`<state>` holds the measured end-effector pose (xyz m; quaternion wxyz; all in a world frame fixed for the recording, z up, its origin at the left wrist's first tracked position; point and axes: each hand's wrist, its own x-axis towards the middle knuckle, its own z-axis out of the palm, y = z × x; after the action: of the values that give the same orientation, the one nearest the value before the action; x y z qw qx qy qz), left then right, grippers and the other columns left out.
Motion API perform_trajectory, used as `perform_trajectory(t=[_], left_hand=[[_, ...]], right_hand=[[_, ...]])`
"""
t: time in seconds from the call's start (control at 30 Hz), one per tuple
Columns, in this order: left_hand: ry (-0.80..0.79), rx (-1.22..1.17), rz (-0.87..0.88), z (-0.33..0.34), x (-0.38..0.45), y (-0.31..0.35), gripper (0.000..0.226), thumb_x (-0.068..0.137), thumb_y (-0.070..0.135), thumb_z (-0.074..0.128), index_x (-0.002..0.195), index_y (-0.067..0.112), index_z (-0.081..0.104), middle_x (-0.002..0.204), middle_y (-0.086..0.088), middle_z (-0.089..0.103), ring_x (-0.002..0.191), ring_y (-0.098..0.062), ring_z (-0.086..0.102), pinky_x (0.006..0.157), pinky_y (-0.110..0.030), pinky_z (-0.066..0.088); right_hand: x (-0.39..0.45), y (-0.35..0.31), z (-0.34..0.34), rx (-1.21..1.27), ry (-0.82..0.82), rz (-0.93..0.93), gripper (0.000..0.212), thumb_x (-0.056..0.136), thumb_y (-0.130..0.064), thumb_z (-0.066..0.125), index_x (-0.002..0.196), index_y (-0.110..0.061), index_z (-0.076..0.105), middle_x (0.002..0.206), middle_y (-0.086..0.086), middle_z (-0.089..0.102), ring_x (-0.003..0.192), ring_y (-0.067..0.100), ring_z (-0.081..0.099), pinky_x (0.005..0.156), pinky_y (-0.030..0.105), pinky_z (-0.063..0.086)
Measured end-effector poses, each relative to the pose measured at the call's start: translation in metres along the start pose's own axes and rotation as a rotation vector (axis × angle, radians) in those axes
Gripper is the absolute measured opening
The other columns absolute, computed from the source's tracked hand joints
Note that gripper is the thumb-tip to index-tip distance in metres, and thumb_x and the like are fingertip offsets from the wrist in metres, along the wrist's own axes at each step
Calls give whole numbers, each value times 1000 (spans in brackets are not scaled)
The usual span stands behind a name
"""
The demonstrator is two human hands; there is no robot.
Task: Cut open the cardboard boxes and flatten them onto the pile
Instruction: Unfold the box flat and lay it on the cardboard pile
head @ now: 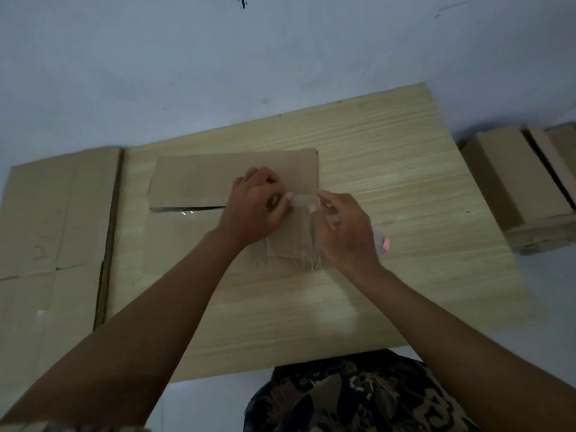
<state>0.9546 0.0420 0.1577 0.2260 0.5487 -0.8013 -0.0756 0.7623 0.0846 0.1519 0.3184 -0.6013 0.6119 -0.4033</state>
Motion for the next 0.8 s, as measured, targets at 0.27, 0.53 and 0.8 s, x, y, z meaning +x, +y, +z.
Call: perform_trajectory(t=[0.27, 0.53, 0.8], left_hand=[[-265, -84, -63, -41, 14, -54, 47, 77, 27, 51, 116, 18, 76, 137, -7, 63, 127, -29, 57, 108, -44, 45], [-653, 11, -55, -57, 37, -81, 66, 91, 33, 75, 149, 18, 49, 164, -3, 31, 153, -23, 24, 122, -31, 17], [-730, 118, -44, -65, 58, -104, 80, 80, 26, 85, 150, 27, 47, 161, -4, 38, 145, -26, 39, 119, -38, 30]], right_hand=[[-14, -14, 20, -211, -139, 86, 58, 78, -14, 65, 136, -21, 61, 129, 5, 39, 109, 25, 56, 86, 42, 54], [-3, -49, 21, -175, -276, 303, 42, 77, -7, 66, 117, -18, 55, 123, 2, 29, 104, 22, 50, 80, 23, 44], [-14, -61, 8, -46, -236, 65, 23, 78, -13, 69, 91, -17, 51, 81, 2, 57, 65, 14, 49, 58, 36, 44]])
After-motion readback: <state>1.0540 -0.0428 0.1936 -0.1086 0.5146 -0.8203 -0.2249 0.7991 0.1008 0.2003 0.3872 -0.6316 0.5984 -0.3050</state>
